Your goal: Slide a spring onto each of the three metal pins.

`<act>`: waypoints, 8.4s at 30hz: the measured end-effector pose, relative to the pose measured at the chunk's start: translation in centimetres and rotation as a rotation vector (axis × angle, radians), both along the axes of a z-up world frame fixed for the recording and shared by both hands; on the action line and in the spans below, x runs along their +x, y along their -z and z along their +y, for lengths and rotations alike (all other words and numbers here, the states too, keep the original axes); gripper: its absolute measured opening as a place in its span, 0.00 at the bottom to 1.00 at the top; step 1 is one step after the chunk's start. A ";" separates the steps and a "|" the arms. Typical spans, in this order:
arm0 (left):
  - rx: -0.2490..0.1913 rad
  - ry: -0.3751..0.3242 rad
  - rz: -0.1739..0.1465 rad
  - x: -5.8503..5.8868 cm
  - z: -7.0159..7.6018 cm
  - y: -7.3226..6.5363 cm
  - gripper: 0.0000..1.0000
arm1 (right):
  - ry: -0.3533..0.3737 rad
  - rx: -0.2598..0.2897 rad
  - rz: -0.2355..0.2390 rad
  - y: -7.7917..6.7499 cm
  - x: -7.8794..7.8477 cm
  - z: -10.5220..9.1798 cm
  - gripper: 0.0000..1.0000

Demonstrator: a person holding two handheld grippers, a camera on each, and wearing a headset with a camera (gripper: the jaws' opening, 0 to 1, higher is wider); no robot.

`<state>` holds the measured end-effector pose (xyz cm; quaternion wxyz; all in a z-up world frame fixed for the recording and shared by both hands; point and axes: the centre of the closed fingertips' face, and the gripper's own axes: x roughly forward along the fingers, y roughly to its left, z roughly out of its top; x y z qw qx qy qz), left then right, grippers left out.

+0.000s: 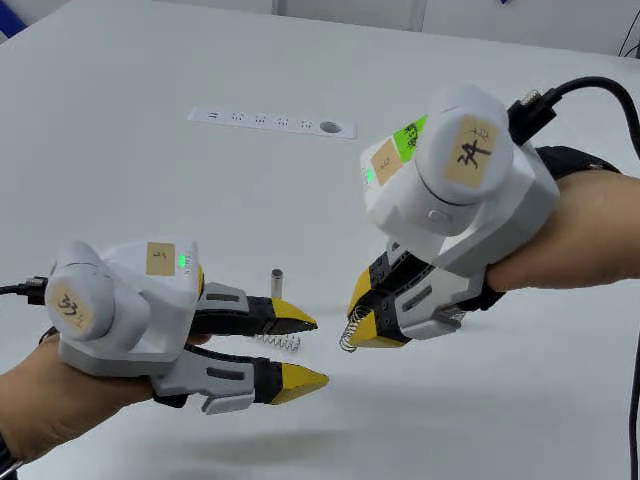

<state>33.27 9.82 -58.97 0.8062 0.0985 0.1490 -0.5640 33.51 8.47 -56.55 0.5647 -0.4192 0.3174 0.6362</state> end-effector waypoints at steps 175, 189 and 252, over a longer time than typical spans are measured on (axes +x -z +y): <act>-0.025 -0.267 0.055 0.8 6.8 1.7 0.59 | 0.131 -0.073 0.011 5.7 7.8 1.9 0.22; -0.025 -0.268 0.054 0.8 6.8 1.8 0.59 | 0.123 -0.059 0.068 6.5 5.2 3.9 0.19; 0.024 -0.118 0.042 -0.4 3.6 2.0 0.36 | -0.042 -0.069 0.065 5.5 -0.5 3.5 0.11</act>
